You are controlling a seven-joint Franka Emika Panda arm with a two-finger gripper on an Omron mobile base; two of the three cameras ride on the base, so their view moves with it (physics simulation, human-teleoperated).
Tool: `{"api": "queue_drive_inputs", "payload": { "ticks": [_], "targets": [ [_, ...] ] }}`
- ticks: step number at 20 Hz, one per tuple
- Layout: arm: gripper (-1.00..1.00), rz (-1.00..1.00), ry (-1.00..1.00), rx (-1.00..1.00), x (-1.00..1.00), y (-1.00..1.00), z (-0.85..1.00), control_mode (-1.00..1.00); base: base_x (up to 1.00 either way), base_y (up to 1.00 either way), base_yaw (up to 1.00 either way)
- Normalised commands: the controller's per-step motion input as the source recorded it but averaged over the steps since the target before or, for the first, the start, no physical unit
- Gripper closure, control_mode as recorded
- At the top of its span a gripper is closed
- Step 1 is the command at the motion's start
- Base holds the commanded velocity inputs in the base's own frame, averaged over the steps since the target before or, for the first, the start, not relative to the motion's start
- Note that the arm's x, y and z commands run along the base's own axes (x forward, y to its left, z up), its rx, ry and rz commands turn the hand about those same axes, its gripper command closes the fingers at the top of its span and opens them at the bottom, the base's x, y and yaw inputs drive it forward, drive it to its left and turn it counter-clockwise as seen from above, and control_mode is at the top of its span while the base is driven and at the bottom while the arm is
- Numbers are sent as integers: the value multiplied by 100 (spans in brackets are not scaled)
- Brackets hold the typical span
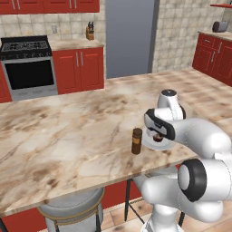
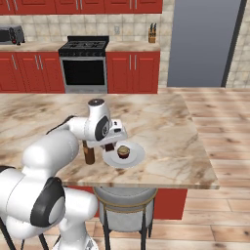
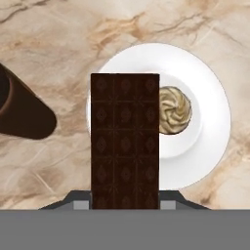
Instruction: Take the cinnamon bottle from the cabinet and place it on the dining table, next to the plate with the cupcake. Then take the chocolate from the dining counter and place it on the cupcake plate.
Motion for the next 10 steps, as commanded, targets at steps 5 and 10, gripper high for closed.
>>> {"api": "queue_drive_inputs", "payload": {
  "ticks": [5,10],
  "targets": [
    [100,0,0,0,0,0,-21,-100,0,0,0],
    [100,0,0,0,0,5,-11,-100,0,0,0]
  ]
}}
